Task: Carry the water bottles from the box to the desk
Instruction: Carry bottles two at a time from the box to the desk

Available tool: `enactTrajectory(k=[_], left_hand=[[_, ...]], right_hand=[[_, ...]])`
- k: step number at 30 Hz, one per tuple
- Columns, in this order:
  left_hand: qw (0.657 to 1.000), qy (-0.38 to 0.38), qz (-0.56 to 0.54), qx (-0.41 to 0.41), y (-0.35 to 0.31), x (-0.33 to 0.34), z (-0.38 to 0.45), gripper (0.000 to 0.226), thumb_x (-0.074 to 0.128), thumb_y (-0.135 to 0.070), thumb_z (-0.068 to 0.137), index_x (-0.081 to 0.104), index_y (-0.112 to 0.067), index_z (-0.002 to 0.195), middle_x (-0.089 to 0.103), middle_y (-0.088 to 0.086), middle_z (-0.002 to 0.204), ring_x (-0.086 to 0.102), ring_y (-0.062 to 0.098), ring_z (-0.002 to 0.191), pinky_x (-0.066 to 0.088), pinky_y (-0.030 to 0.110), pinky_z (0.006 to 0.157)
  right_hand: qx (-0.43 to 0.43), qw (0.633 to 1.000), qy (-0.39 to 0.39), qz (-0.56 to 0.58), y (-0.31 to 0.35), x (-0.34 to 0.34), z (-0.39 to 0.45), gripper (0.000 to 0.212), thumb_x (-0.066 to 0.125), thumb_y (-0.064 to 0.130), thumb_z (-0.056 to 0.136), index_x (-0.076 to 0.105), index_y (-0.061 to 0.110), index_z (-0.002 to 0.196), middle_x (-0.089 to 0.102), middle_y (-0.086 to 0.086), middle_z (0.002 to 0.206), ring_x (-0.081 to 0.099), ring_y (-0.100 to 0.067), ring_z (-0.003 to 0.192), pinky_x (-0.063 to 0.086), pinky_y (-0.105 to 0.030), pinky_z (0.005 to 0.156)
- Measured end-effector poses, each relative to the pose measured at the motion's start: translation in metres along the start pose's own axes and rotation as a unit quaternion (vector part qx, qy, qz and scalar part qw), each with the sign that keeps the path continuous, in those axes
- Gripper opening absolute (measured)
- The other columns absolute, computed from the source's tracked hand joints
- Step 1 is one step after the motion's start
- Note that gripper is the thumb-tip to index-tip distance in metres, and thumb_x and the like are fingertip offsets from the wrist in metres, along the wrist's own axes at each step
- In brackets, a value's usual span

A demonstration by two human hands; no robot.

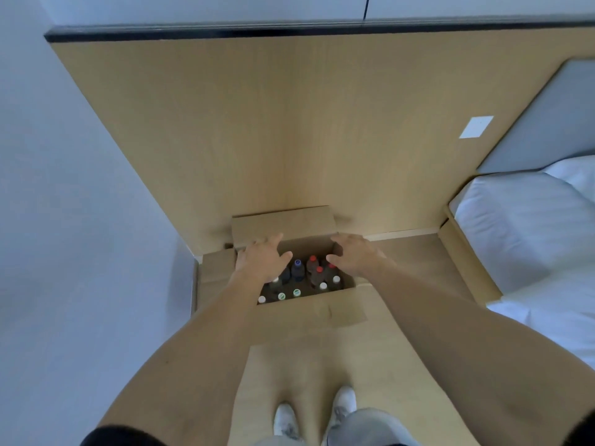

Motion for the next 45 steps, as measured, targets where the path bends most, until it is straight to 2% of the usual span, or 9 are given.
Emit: enactTrajectory(k=[9,20,22,27,34,39,42,45], left_hand=[[0.999,0.049,0.011,-0.007,0.000,0.024,0.094,0.064,0.042,-0.055,0.101,0.024,-0.031,0.158,0.041,0.010,0.155,0.041,0.034,0.139,0.037,0.053,0.112],[0.992,0.124,-0.017,-0.029,0.000,0.102,0.200,0.062,0.046,-0.049,0.102,0.029,-0.027,0.157,0.042,0.009,0.153,0.043,0.035,0.137,0.038,0.052,0.111],[0.990,0.138,-0.023,-0.030,0.005,0.126,0.216,0.063,0.049,-0.049,0.101,0.030,-0.027,0.156,0.043,0.009,0.152,0.043,0.035,0.137,0.038,0.053,0.111],[0.986,0.161,-0.020,-0.024,0.029,0.200,0.263,0.065,0.054,-0.050,0.098,0.030,-0.030,0.155,0.044,0.008,0.150,0.045,0.035,0.134,0.041,0.053,0.105],[0.988,0.153,-0.022,0.002,0.051,0.320,0.349,0.069,0.065,-0.046,0.094,0.034,-0.027,0.153,0.050,0.007,0.145,0.052,0.030,0.130,0.049,0.047,0.101],[0.988,0.144,-0.037,0.041,0.046,0.391,0.391,0.069,0.070,-0.039,0.092,0.038,-0.028,0.152,0.051,0.006,0.145,0.051,0.029,0.131,0.048,0.045,0.102],[0.982,0.167,-0.055,0.063,0.043,0.438,0.405,0.069,0.073,-0.035,0.090,0.040,-0.029,0.151,0.053,0.008,0.142,0.052,0.030,0.130,0.048,0.045,0.101],[0.976,0.193,-0.065,0.078,0.039,0.478,0.416,0.078,0.075,-0.031,0.089,0.034,-0.032,0.155,0.052,0.012,0.142,0.053,0.033,0.128,0.049,0.046,0.099]], right_hand=[[0.013,0.999,0.045,0.006,-0.032,0.013,0.101,0.061,0.050,0.050,0.096,0.035,0.028,0.150,0.043,-0.009,0.151,0.041,-0.032,0.136,0.040,-0.050,0.110],[0.032,0.990,0.139,-0.005,-0.077,0.085,0.220,0.058,0.055,0.050,0.093,0.041,0.028,0.145,0.051,-0.014,0.138,0.050,-0.037,0.126,0.042,-0.043,0.102],[0.039,0.987,0.156,-0.006,-0.084,0.104,0.235,0.057,0.056,0.049,0.093,0.042,0.028,0.144,0.052,-0.014,0.137,0.051,-0.037,0.125,0.043,-0.043,0.099],[0.076,0.981,0.179,0.016,-0.109,0.161,0.267,0.060,0.057,0.046,0.095,0.037,0.030,0.149,0.050,-0.014,0.141,0.048,-0.036,0.129,0.043,-0.042,0.105],[0.133,0.974,0.184,0.017,-0.156,0.252,0.325,0.062,0.054,0.041,0.099,0.030,0.025,0.154,0.046,-0.013,0.146,0.044,-0.033,0.134,0.037,-0.037,0.106],[0.155,0.973,0.171,0.032,-0.170,0.299,0.354,0.062,0.055,0.038,0.099,0.028,0.028,0.154,0.044,-0.013,0.147,0.046,-0.035,0.132,0.039,-0.040,0.106],[0.164,0.972,0.164,0.047,-0.177,0.328,0.368,0.061,0.056,0.032,0.099,0.028,0.027,0.154,0.044,-0.014,0.144,0.046,-0.036,0.130,0.040,-0.041,0.104],[0.174,0.973,0.143,0.055,-0.182,0.347,0.379,0.062,0.056,0.025,0.099,0.027,0.025,0.154,0.045,-0.016,0.140,0.047,-0.036,0.127,0.042,-0.040,0.101]])
Point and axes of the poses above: each hand's wrist, its own z-axis towards the middle knuckle, its own x-axis out of the palm, y = z × x, the point moved 10 cm from there along z, towards the middle knuckle
